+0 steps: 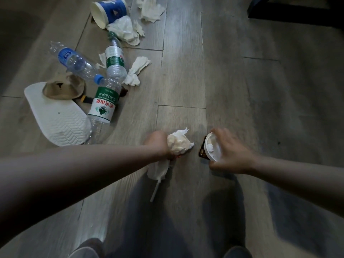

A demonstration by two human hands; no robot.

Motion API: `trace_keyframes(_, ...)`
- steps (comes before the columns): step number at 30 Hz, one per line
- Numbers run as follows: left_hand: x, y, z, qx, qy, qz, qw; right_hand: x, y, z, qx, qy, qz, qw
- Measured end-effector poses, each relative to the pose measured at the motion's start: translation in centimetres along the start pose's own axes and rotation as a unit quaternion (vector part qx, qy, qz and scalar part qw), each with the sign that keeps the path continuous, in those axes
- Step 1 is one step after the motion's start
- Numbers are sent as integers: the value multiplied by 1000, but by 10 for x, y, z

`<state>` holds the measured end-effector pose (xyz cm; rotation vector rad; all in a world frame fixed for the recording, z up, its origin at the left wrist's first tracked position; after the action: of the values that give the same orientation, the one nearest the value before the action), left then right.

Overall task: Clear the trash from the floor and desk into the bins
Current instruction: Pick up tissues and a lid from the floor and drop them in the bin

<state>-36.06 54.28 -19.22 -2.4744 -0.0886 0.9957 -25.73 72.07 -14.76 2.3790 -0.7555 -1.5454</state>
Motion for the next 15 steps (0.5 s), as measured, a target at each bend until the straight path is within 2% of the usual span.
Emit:
trace_keyframes(7, 1, 1, 2, -9, 11, -9, 1000, -7, 7, 2, -2, -15, -17, 1000)
trace_keyframes(12, 0, 11, -3, -14, 72, -156, 985, -10, 10, 0, -12, -29, -11, 999)
trace_keyframes(15, -6, 18, -6, -30, 95, -202, 974, -10, 10, -1, -17, -28, -12, 999)
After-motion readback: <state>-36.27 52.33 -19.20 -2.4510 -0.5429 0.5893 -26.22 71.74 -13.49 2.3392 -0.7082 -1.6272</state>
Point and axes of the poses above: each hand's wrist, its own z-axis towards the middle knuckle, its own x-axis out of the palm, y = z × x, the point moved 7 cm from there along z, towards the middle knuckle, and after that the axes turned 2 degrees about z, right-handed, at the moved point
